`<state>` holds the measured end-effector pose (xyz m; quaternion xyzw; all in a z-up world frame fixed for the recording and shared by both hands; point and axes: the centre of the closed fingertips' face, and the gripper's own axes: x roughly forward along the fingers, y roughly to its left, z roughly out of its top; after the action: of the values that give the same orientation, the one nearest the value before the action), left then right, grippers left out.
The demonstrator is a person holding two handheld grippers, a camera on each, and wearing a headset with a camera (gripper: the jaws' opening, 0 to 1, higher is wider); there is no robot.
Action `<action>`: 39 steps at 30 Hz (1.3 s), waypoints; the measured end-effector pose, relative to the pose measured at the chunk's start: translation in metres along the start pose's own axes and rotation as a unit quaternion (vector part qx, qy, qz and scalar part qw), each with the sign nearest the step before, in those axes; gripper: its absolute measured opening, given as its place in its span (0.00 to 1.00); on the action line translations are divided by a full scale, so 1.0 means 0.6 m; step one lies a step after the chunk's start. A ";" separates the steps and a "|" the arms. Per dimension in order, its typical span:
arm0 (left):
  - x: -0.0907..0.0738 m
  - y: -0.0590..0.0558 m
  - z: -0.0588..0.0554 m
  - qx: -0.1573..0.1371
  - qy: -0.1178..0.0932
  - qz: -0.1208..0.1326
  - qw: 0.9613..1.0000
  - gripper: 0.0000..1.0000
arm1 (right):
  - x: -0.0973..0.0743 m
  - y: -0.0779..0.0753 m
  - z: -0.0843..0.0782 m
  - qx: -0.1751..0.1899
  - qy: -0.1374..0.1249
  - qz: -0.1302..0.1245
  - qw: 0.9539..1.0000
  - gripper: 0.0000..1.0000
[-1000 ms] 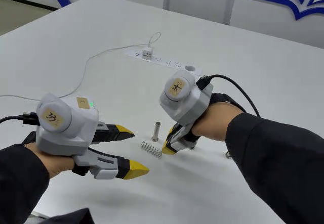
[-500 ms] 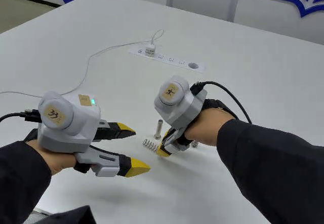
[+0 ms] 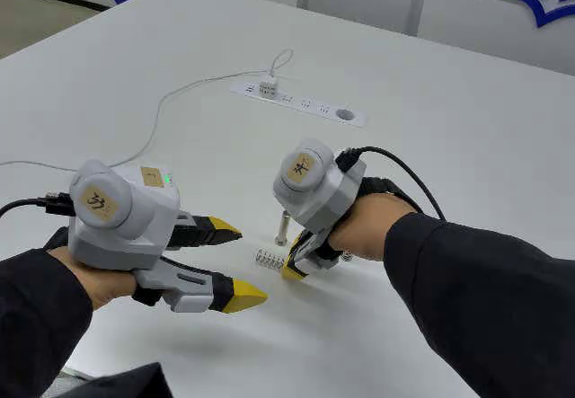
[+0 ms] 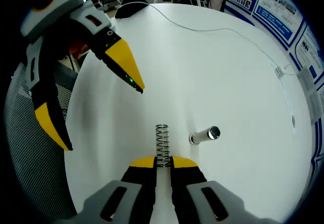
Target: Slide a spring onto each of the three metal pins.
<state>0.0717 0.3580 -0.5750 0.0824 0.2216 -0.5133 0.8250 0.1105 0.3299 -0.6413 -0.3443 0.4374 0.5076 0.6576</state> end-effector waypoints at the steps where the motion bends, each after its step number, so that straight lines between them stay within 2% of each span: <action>1: 0.000 0.000 0.000 0.000 0.001 0.000 1.000 0.55 | -0.003 0.001 0.000 -0.002 0.000 0.000 1.000 0.11; 7: 0.003 -0.004 -0.001 0.008 0.006 -0.002 1.000 0.54 | -0.031 0.022 0.003 -0.024 -0.006 0.012 1.000 0.11; 12: 0.007 -0.011 -0.001 0.023 0.011 -0.009 1.000 0.51 | -0.059 0.056 0.011 -0.073 -0.013 0.035 0.997 0.11; 15: 0.008 -0.017 -0.001 0.032 0.013 -0.014 0.999 0.46 | -0.068 0.064 0.012 -0.094 -0.011 0.033 0.995 0.11; 25: 0.008 -0.033 0.001 0.061 0.014 -0.032 0.998 0.28 | -0.083 0.089 0.021 -0.143 -0.019 0.041 0.989 0.12; 30: 0.008 -0.036 0.001 0.068 0.013 -0.041 0.997 0.18 | -0.087 0.090 0.021 -0.151 -0.021 0.041 0.987 0.12; 35: 0.009 -0.040 0.001 0.071 0.012 -0.046 0.996 0.13 | -0.091 0.097 0.023 -0.163 -0.026 0.044 0.985 0.12; 39: 0.009 -0.041 -0.002 0.072 0.015 -0.050 0.996 0.13 | -0.091 0.098 0.023 -0.169 -0.027 0.043 0.984 0.12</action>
<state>0.0518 0.3426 -0.5762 0.1384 0.2000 -0.5673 0.7868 0.0512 0.3367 -0.5858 -0.4175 0.3421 0.6110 0.5791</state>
